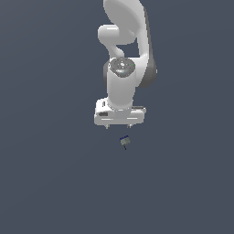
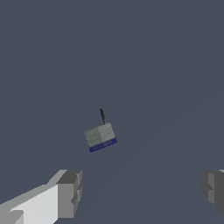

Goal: Pick up the object and move it to a goal position.

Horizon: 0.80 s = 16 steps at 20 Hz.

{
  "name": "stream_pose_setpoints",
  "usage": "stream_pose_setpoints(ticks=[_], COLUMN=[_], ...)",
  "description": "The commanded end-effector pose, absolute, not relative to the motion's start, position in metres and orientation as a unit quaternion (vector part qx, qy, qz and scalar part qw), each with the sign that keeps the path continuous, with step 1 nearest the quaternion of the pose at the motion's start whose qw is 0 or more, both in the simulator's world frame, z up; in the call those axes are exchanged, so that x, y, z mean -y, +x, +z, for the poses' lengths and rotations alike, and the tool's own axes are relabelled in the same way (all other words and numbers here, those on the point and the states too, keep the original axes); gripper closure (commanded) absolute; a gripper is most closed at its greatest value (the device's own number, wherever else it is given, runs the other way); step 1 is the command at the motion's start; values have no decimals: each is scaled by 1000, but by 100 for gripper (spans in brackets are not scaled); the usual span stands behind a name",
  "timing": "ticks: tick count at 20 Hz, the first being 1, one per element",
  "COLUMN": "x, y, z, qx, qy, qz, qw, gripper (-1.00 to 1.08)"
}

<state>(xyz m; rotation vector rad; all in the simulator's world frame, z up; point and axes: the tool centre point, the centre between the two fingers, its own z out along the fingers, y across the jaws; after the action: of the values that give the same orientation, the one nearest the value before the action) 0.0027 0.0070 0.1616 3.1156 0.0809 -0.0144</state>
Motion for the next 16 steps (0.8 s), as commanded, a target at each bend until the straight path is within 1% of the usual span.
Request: stream_pose_setpoints(ticks=[1, 10, 16], x=[-7, 0, 0], y=[3, 12, 12], z=[162, 165, 165], qx=[-26, -29, -29], qy=[1000, 999, 999], qz=[-5, 8, 8], qw=[12, 10, 10], gripper=[-92, -92, -92])
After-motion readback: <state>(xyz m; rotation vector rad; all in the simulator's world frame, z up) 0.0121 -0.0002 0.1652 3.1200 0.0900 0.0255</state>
